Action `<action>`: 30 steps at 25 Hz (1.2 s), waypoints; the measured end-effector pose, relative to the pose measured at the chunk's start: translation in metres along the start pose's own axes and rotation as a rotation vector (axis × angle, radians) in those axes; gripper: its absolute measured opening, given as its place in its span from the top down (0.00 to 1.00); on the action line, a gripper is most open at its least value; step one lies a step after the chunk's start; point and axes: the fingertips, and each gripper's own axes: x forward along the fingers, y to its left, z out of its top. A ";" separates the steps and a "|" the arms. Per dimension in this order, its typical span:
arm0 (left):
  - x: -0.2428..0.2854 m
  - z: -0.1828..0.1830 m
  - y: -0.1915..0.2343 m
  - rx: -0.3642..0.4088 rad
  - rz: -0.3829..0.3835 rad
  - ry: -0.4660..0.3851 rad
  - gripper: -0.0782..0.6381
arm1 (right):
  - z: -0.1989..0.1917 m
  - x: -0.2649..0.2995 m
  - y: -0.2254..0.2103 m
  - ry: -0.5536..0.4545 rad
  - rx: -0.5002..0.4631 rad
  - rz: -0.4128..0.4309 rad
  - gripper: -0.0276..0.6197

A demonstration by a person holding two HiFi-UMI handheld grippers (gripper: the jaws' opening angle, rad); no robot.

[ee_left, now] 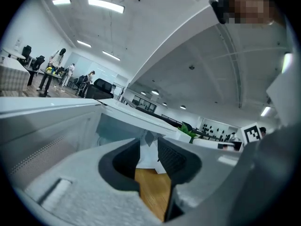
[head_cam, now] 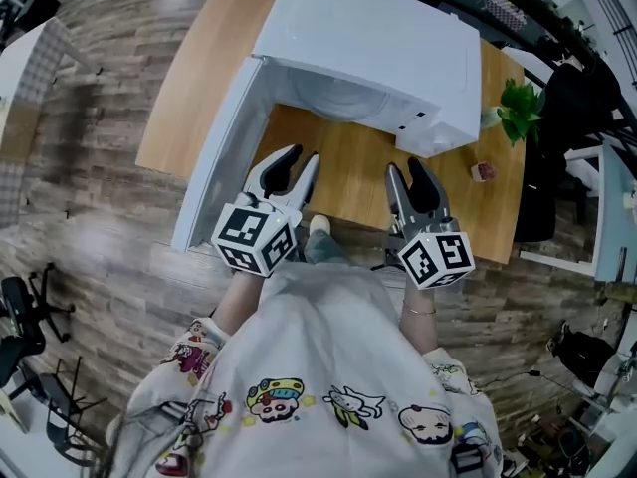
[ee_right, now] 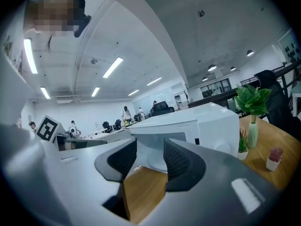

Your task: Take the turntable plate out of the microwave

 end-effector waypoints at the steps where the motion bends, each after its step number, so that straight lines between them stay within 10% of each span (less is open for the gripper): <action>1: 0.004 0.003 0.001 0.005 0.010 -0.006 0.74 | 0.004 0.004 -0.003 -0.005 0.001 0.010 0.69; 30: 0.038 0.003 0.021 -0.399 -0.023 -0.063 0.73 | -0.005 0.038 -0.027 -0.013 0.411 0.102 0.68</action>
